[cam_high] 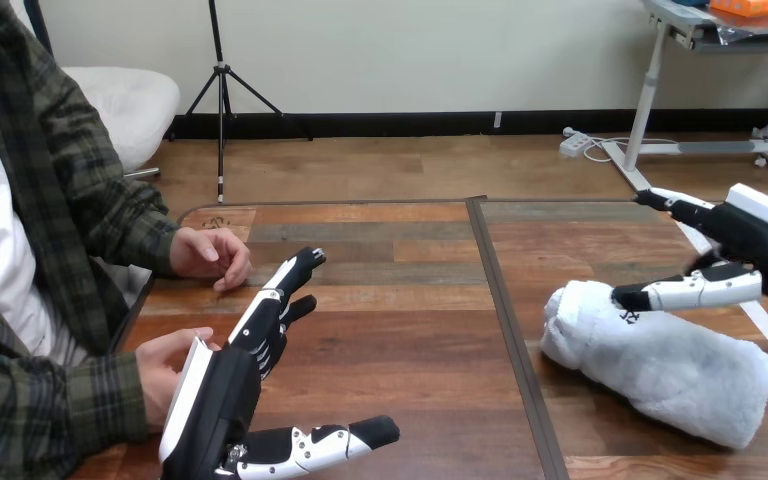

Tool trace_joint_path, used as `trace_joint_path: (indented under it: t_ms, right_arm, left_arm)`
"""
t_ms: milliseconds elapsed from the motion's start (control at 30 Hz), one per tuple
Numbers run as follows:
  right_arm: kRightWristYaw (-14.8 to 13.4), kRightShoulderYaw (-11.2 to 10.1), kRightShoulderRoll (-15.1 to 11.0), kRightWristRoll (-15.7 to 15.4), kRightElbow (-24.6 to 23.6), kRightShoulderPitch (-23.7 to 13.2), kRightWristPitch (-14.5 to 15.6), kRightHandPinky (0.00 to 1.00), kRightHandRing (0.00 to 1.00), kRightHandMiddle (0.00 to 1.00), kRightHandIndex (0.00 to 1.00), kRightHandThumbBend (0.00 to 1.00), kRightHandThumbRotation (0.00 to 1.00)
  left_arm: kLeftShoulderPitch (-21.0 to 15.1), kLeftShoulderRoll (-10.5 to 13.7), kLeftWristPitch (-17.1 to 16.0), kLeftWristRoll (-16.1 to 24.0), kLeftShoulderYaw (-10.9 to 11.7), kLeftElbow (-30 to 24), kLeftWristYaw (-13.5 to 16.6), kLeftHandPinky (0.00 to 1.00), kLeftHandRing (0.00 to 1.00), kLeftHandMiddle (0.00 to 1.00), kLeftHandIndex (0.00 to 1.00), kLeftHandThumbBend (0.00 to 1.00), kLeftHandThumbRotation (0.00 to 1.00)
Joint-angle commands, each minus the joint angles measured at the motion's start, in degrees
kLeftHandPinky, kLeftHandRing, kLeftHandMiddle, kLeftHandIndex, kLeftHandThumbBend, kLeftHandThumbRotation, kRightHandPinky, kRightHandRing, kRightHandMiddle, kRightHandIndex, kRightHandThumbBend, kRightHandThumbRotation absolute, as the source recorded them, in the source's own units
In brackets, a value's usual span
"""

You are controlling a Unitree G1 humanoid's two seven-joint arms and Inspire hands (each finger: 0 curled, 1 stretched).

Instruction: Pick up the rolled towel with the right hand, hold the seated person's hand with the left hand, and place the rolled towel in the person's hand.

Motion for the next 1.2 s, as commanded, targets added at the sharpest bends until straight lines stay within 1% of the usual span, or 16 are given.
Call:
trace_joint_path:
  t_ms: [0,67,167,233,400,500,567,700,933,967,1000,1033,1067,1167]
  right_arm:
    - [1.1,2.8,-2.8,-2.3,2.4,-7.8,0.1,0.28,1.00,1.00,0.98,1.00,0.57]
    - [1.2,3.6,-3.2,-3.5,3.6,-8.8,0.0,0.18,1.00,1.00,0.98,1.00,0.58]
    - [1.4,4.5,-3.5,-4.5,5.1,-10.1,0.2,0.07,1.00,1.00,0.98,1.00,0.57]
    - [1.6,5.1,-3.5,-5.1,6.5,-11.1,0.2,0.05,1.00,1.00,0.98,1.00,0.57]
    - [1.9,6.9,-3.8,-6.7,9.7,-13.3,-0.6,0.01,1.00,1.00,0.99,1.00,0.57]
    - [2.1,8.2,-3.8,-7.7,12.1,-14.8,-1.8,0.01,1.00,1.00,0.99,1.00,0.57]
    - [2.2,9.1,-3.6,-8.4,14.2,-15.9,-3.1,0.00,1.00,1.00,1.00,1.00,0.57]
    - [2.1,10.3,-3.2,-9.0,17.3,-17.5,-4.8,0.00,1.00,1.00,1.00,1.00,0.56]
    - [0.7,12.9,-2.4,-11.0,23.1,-20.2,-8.5,0.00,1.00,0.99,0.99,1.00,0.53]
    - [0.6,13.2,-2.3,-11.2,24.0,-20.6,-9.0,0.17,1.00,0.99,0.99,1.00,0.51]
    - [0.4,13.4,-2.2,-11.3,24.6,-20.9,-9.4,0.31,1.00,0.99,0.99,1.00,0.51]
    - [0.2,13.8,-1.9,-11.5,25.7,-21.3,-10.0,0.42,1.00,0.99,0.99,1.00,0.50]
    - [0.0,14.1,-1.7,-11.6,26.5,-21.6,-10.4,0.59,1.00,0.98,0.99,1.00,0.47]
    - [-0.3,14.9,-1.2,-11.8,28.8,-22.7,-11.6,0.75,0.99,0.98,0.99,1.00,0.45]
  left_arm:
    - [-1.9,-0.2,-1.9,0.4,-0.2,-2.6,0.3,0.89,0.95,0.95,0.89,1.00,0.21]
    - [-1.8,-0.1,-2.0,0.4,-0.2,-2.6,0.3,0.89,0.95,0.95,0.89,1.00,0.21]
    - [-1.8,0.0,-2.2,0.2,-0.2,-2.5,0.2,0.89,0.95,0.95,0.90,1.00,0.22]
    - [-1.7,0.0,-2.2,0.0,-0.2,-2.6,0.1,0.89,0.95,0.95,0.90,1.00,0.22]
    - [-1.5,0.1,-2.2,-0.3,-0.2,-2.8,-0.1,0.89,0.95,0.95,0.90,1.00,0.22]
    - [-1.4,0.1,-2.1,-0.4,-0.3,-2.9,-0.1,0.90,0.95,0.95,0.90,1.00,0.23]
    - [-1.3,0.1,-2.2,-0.4,-0.3,-2.9,-0.1,0.90,0.95,0.95,0.90,1.00,0.23]
    - [-1.4,0.1,-2.5,-0.4,-0.4,-2.9,-0.2,0.90,0.96,0.95,0.89,1.00,0.23]
    - [-1.3,0.2,-2.6,-0.5,-0.4,-3.1,-0.3,0.90,0.95,0.95,0.89,1.00,0.23]
    - [-1.2,0.2,-2.6,-0.5,-0.4,-3.2,-0.3,0.90,0.95,0.95,0.89,1.00,0.23]
    - [-1.2,0.1,-2.5,-0.5,-0.5,-3.3,-0.3,0.90,0.95,0.95,0.89,1.00,0.23]
    - [-1.1,0.1,-2.4,-0.5,-0.5,-3.5,-0.3,0.90,0.95,0.95,0.89,1.00,0.23]
    - [-1.0,0.1,-2.3,-0.5,-0.5,-3.6,-0.3,0.90,0.95,0.95,0.89,1.00,0.23]
    - [-0.9,0.1,-2.1,-0.6,-0.5,-4.1,-0.4,0.90,0.95,0.95,0.89,1.00,0.23]
